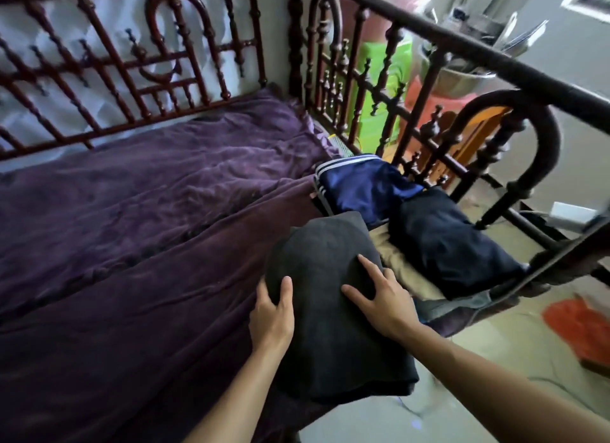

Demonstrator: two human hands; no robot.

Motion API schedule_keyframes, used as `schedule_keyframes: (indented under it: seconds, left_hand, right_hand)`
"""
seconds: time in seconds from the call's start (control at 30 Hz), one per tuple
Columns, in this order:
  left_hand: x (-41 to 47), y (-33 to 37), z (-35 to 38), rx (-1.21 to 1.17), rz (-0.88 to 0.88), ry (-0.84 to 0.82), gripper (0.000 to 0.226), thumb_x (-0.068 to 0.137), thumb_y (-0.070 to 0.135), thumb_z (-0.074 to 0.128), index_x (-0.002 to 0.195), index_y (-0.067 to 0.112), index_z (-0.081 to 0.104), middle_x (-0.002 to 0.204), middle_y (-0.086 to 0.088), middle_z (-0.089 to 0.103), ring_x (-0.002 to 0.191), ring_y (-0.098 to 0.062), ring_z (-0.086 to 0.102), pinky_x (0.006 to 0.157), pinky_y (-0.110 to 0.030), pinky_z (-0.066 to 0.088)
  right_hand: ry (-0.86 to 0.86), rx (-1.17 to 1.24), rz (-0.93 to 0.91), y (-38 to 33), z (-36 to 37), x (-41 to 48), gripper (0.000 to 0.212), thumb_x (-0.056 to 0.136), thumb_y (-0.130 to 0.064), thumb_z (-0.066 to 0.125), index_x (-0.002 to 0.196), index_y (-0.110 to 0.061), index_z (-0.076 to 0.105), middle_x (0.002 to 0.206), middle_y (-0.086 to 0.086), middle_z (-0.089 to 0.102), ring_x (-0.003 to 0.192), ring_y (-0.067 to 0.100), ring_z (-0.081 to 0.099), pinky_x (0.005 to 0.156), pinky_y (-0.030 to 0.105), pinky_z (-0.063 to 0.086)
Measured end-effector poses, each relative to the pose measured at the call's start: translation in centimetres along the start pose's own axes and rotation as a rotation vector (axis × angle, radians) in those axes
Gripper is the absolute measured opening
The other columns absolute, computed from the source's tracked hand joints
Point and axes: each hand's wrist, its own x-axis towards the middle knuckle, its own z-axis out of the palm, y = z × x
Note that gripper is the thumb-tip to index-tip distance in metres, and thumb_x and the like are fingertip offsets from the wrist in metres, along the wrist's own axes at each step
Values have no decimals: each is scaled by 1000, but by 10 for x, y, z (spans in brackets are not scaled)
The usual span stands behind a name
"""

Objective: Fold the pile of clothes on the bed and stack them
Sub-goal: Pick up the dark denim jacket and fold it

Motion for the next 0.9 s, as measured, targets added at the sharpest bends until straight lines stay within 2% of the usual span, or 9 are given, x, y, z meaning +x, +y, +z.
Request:
schedule_keyframes:
  seconds: [0.2, 0.33, 0.4, 0.57, 0.63, 0.7, 0.77, 0.8, 0.9]
  left_hand:
    - [52, 111, 46, -56, 132, 79, 58, 92, 59, 40, 141, 28, 39, 137, -2, 54, 122, -29, 51, 92, -32, 36]
    - [107, 184, 80, -158, 163, 88, 63, 92, 61, 36, 145, 27, 33, 145, -2, 46, 129, -31, 45, 108, -42, 34]
    - [135, 214, 101, -214, 169, 105, 64, 92, 62, 36, 147, 29, 28, 146, -3, 43, 130, -31, 44, 108, -44, 35]
    - [191, 236, 173, -265, 151, 109, 68, 93, 56, 43, 150, 25, 21, 147, -5, 42, 131, -30, 44, 108, -40, 36]
    - [206, 220, 206, -230, 114, 30, 71, 93, 50, 48, 151, 22, 18, 151, -5, 37, 136, -28, 38, 112, -36, 31]
    - [217, 196, 236, -122, 48, -73, 72, 94, 42, 52, 152, 20, 15, 151, -10, 35, 135, -27, 38, 108, -30, 29]
    - [226, 172, 251, 120, 13, -106, 75, 94, 38, 54, 153, 23, 10, 149, -17, 34, 132, -31, 39, 104, -33, 32]
    - [233, 163, 253, 319, 83, -50, 76, 93, 35, 54, 153, 24, 8, 151, -19, 29, 133, -33, 36, 104, -38, 33]
    - [257, 136, 259, 799, 561, 2, 74, 86, 27, 52, 152, 26, 20, 157, -20, 16, 143, -37, 21, 107, -50, 32]
  right_hand:
    - [113, -14, -132, -5, -98, 106, 74, 77, -77, 48, 142, -53, 23, 132, 2, 48, 116, 30, 55, 96, 42, 45]
    - [163, -19, -224, -17, -164, 200, 74, 77, -77, 49, 141, -52, 24, 135, 1, 48, 121, 26, 51, 100, 44, 44]
    - [158, -29, -262, -21, -188, 251, 74, 75, -78, 49, 141, -53, 24, 138, 1, 47, 122, 25, 51, 101, 43, 43]
    - [92, -77, -253, 8, -196, 360, 69, 78, -75, 50, 139, -55, 25, 143, -1, 42, 125, 25, 49, 89, 35, 38]
    - [10, -118, -170, 37, -179, 386, 72, 79, -76, 48, 143, -51, 23, 144, 0, 40, 129, 26, 45, 98, 38, 38]
    - [-108, -199, -84, 68, -156, 398, 77, 81, -76, 45, 147, -45, 22, 151, 2, 33, 136, 28, 38, 109, 41, 35]
    - [-186, -359, -83, 98, -127, 397, 77, 85, -75, 38, 150, -39, 21, 159, 4, 19, 144, 28, 25, 115, 42, 27]
    - [-196, -447, -113, 111, -111, 392, 76, 86, -75, 32, 151, -39, 18, 161, 4, 12, 147, 27, 16, 117, 44, 21]
    - [-139, -575, -170, 138, -69, 375, 74, 87, -75, 16, 152, -42, 5, 163, 5, -1, 149, 24, -3, 120, 45, 3]
